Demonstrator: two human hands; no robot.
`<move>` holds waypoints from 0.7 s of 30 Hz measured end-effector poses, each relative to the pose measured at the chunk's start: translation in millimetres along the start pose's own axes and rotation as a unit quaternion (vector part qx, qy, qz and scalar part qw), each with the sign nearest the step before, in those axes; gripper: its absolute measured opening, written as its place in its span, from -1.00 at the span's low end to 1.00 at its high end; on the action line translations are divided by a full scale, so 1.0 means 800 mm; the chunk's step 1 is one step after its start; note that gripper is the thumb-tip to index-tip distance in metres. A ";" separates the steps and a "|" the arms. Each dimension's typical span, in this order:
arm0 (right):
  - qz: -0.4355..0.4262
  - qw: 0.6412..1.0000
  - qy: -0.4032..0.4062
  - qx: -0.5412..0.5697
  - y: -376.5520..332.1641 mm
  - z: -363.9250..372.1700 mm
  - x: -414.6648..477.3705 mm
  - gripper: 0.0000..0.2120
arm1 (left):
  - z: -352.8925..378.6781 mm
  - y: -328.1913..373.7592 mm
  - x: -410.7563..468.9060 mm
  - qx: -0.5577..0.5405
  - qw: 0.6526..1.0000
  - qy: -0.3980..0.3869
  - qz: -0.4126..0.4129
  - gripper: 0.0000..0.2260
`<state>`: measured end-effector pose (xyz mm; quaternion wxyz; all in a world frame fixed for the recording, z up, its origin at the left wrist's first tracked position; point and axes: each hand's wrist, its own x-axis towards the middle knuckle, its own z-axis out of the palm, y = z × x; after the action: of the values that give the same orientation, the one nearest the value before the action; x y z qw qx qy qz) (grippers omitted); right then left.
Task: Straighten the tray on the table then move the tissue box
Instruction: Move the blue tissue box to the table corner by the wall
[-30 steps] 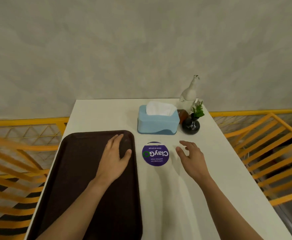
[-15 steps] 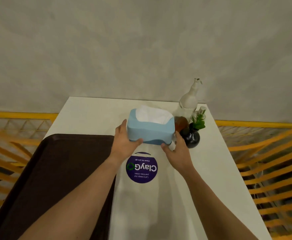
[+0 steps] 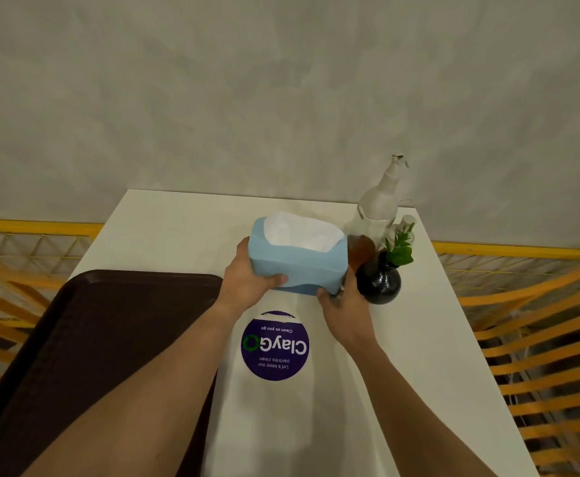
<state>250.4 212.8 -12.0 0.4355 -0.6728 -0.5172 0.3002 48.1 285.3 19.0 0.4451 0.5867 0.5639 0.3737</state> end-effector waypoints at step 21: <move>-0.058 0.995 0.073 -0.035 -0.129 0.102 -0.012 -0.41 | -0.166 0.026 0.000 0.014 0.992 0.051 0.115 -0.26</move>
<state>133.6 235.0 44.1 0.4651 -0.6768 -0.5320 0.2063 -70.3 299.1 82.1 0.3615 0.6341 0.5197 0.4441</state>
